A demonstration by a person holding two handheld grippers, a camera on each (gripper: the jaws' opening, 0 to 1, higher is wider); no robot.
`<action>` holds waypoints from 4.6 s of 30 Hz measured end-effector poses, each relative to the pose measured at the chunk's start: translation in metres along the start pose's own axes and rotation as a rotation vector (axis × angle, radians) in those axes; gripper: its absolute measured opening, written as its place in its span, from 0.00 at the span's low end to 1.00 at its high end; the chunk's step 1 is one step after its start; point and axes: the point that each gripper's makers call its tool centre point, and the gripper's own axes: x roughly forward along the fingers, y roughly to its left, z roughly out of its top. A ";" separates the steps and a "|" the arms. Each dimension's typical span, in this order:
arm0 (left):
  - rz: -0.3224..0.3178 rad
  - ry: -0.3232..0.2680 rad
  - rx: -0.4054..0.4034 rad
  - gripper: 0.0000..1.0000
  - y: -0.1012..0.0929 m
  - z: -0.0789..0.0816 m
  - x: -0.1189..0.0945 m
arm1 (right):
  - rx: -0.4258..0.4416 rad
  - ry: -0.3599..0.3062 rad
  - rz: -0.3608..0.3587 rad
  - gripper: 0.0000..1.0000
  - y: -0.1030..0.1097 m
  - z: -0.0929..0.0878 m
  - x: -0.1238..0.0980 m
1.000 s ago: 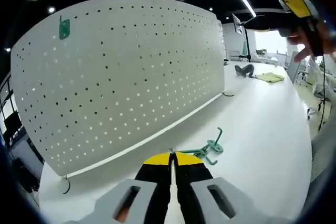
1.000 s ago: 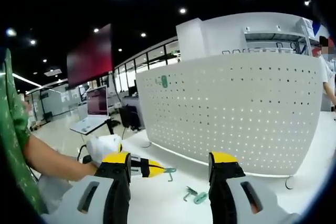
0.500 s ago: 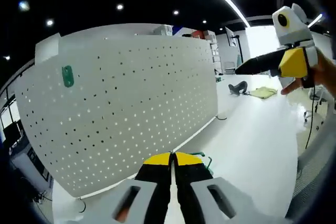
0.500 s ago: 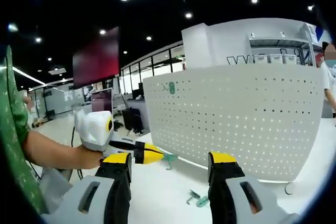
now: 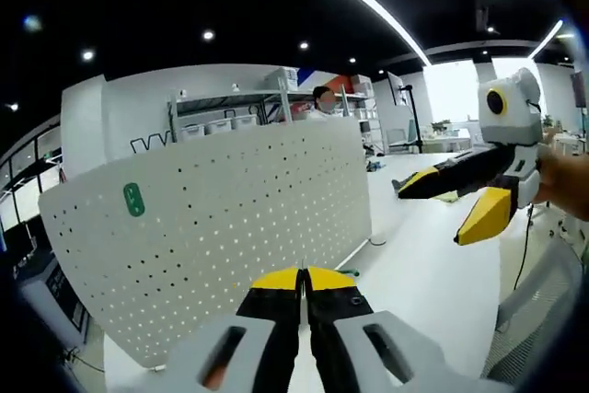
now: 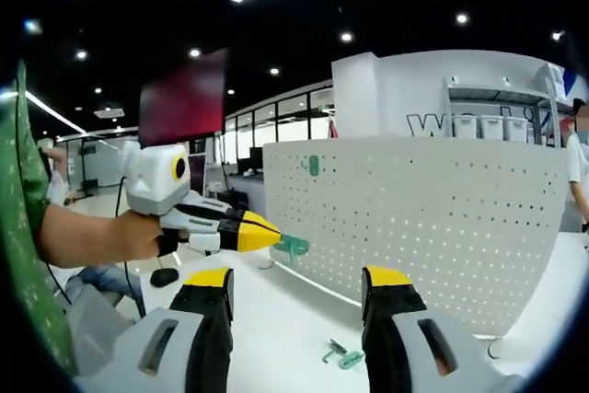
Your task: Insert the hook assembly into the mounting plate slot until the hook locks in place.
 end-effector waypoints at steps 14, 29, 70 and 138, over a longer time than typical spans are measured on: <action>-0.031 -0.034 0.042 0.01 -0.017 0.039 -0.019 | -0.168 -0.011 -0.018 0.51 0.010 0.011 -0.004; -0.078 -0.007 0.060 0.01 -0.040 0.054 -0.021 | -0.296 -0.029 -0.047 0.41 0.010 0.014 -0.008; -0.159 0.023 -0.007 0.01 -0.062 0.062 -0.016 | -0.551 -0.115 -0.029 0.02 0.025 0.028 -0.011; -0.194 -0.011 -0.029 0.18 -0.073 0.071 -0.021 | -0.510 -0.098 -0.061 0.01 0.018 0.027 -0.009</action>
